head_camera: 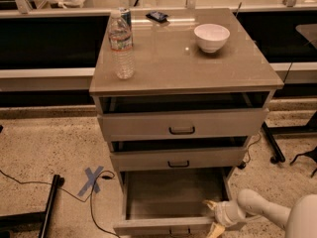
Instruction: Close bottom drawer
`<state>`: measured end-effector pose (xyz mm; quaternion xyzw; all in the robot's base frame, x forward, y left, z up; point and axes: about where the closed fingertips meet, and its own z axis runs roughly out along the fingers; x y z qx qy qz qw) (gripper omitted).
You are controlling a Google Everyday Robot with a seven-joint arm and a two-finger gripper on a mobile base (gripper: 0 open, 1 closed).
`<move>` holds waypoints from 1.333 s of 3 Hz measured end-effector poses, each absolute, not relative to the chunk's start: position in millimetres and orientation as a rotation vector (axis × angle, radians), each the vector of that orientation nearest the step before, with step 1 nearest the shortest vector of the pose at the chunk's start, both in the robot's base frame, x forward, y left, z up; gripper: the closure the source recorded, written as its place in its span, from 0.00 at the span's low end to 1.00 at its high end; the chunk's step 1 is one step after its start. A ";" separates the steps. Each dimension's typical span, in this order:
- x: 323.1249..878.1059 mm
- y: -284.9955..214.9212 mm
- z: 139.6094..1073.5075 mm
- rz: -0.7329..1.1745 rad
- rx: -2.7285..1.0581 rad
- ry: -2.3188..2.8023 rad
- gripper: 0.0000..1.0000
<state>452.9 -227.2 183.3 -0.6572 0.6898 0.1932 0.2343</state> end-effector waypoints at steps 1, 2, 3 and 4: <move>457.9 -219.6 178.7 0.483 -1.813 1.859 0.26; 462.4 -210.6 182.7 0.431 -1.811 1.845 0.25; 468.3 -206.4 186.3 0.389 -1.795 1.846 0.25; 479.4 -204.3 187.3 0.337 -1.780 1.867 0.43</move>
Offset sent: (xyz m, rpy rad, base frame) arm 0.0182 0.0238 0.0090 -0.0440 -0.1449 -0.0162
